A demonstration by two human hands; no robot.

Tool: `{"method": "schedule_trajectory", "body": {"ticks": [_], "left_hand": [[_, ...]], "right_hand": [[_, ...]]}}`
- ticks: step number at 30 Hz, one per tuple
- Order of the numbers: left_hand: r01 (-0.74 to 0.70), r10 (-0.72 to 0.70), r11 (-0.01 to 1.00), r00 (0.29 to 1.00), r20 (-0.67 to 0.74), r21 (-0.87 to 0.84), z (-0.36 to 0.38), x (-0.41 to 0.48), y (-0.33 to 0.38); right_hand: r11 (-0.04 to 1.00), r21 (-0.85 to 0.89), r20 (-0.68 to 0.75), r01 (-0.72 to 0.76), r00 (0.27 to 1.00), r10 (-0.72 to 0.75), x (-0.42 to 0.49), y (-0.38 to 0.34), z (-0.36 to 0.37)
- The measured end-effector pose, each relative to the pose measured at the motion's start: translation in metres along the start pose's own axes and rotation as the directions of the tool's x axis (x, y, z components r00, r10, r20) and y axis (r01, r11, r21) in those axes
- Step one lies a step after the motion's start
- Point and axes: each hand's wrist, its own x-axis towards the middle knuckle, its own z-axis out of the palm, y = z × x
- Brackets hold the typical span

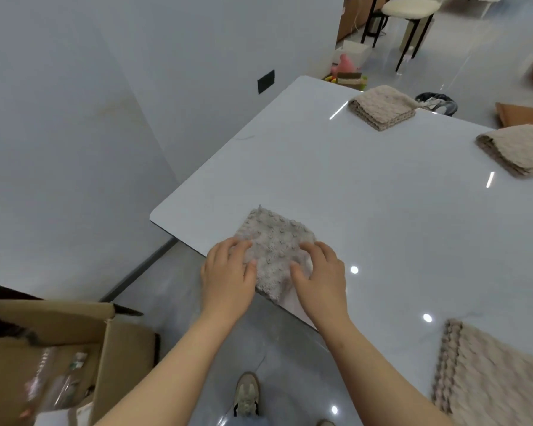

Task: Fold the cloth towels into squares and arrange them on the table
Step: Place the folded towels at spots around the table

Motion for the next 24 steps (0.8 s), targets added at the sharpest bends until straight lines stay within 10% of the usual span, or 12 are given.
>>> {"method": "schedule_trajectory", "body": {"ticks": [11, 24], "left_hand": [[0.35, -0.376, 0.923, 0.911, -0.171, -0.161, 0.032, -0.181, 0.087], [0.11, -0.124, 0.984, 0.988, -0.093, -0.14, 0.086, -0.328, 0.225]], "right_hand": [[0.953, 0.111, 0.357, 0.283, 0.883, -0.304, -0.095, 0.076, -0.077], [0.957, 0.104, 0.277, 0.27, 0.916, -0.288, -0.233, 0.197, -0.21]]}}
